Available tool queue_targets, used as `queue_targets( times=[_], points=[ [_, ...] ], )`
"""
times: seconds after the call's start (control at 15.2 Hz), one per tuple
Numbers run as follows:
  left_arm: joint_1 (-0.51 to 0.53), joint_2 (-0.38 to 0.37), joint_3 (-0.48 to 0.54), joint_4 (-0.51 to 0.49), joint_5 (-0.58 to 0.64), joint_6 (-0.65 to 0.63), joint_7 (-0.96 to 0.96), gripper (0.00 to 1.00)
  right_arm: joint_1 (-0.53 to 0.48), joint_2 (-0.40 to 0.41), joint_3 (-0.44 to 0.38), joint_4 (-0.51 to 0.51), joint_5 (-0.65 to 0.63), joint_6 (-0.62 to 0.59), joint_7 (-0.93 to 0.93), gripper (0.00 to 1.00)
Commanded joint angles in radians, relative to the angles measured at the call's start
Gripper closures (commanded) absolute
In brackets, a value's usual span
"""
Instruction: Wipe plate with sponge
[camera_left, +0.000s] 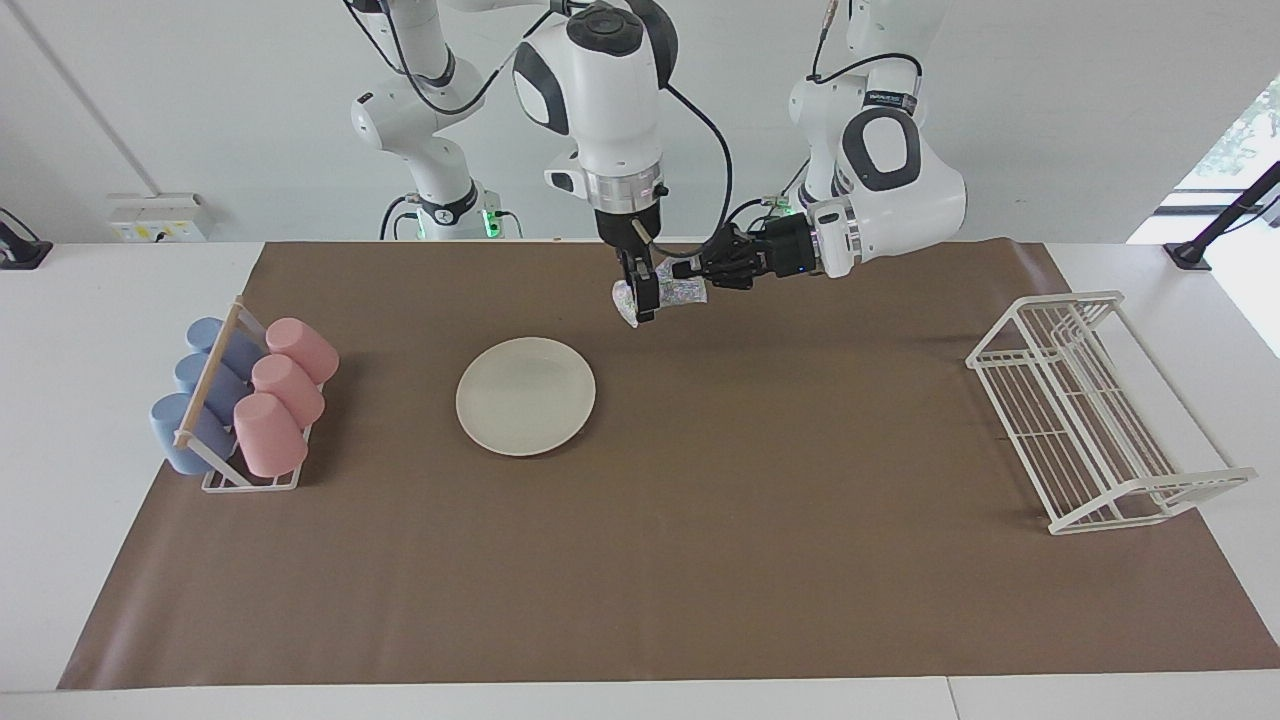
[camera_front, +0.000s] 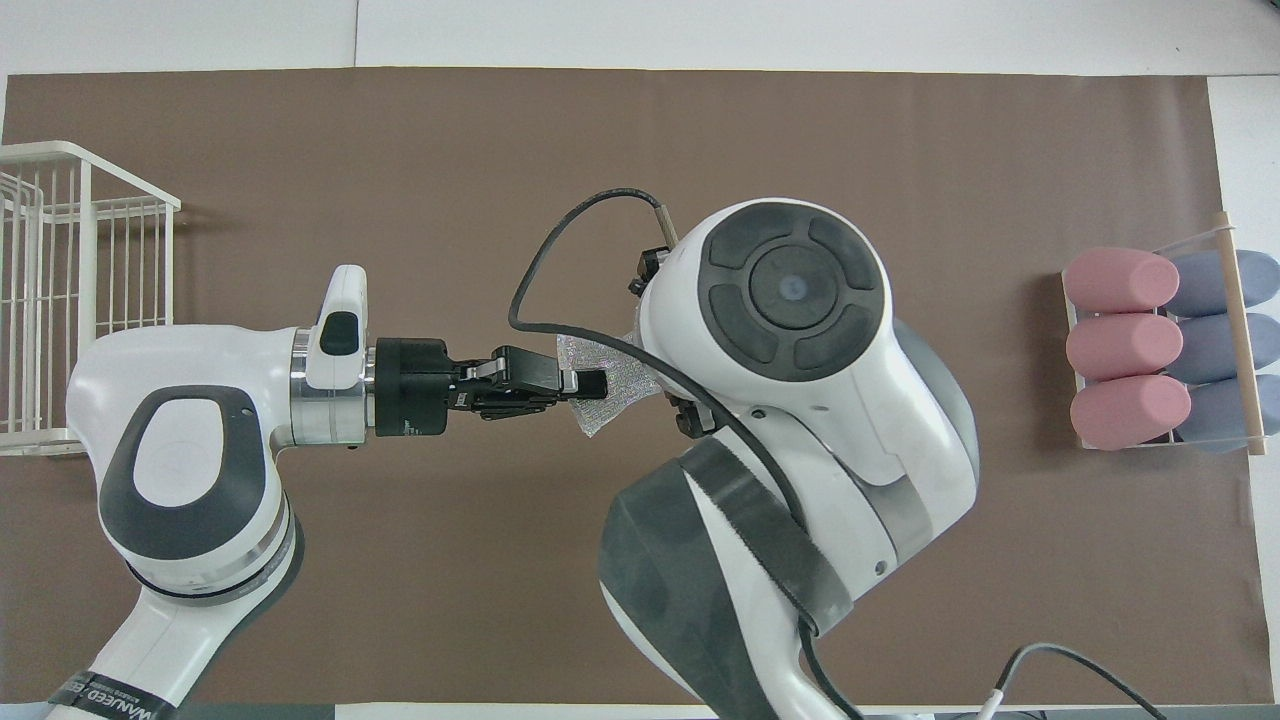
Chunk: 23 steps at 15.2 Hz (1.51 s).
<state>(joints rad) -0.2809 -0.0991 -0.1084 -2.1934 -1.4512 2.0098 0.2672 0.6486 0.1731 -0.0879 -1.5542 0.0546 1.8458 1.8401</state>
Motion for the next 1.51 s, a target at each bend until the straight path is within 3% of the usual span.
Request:
queue_targets(
  times=[0.0,0.33,0.59,0.85,1.05,1.44],
  points=[
    [0.024,-0.007,0.012,-0.002,0.050,0.003,-0.046,1.00,-0.082,-0.095,0.005,-0.081,-0.024,-0.020,-0.256,0.00],
    [0.126,-0.014,0.013,0.058,0.312,-0.041,-0.192,1.00,-0.230,-0.181,0.004,-0.106,-0.024,-0.115,-0.773,0.00],
    [0.190,0.005,0.012,0.202,0.680,-0.141,-0.373,1.00,-0.355,-0.202,0.004,-0.107,-0.024,-0.229,-1.161,0.00],
    [0.209,0.082,0.013,0.381,1.053,-0.299,-0.466,1.00,-0.518,-0.210,0.005,-0.104,-0.022,-0.255,-1.554,0.00],
    [0.203,0.134,0.012,0.510,1.332,-0.422,-0.487,1.00,-0.553,-0.205,0.004,-0.101,-0.024,-0.258,-1.718,0.00],
    [0.175,0.173,0.003,0.540,1.838,-0.477,-0.497,1.00,-0.563,-0.202,0.004,-0.096,-0.024,-0.252,-1.739,0.00]
  ],
)
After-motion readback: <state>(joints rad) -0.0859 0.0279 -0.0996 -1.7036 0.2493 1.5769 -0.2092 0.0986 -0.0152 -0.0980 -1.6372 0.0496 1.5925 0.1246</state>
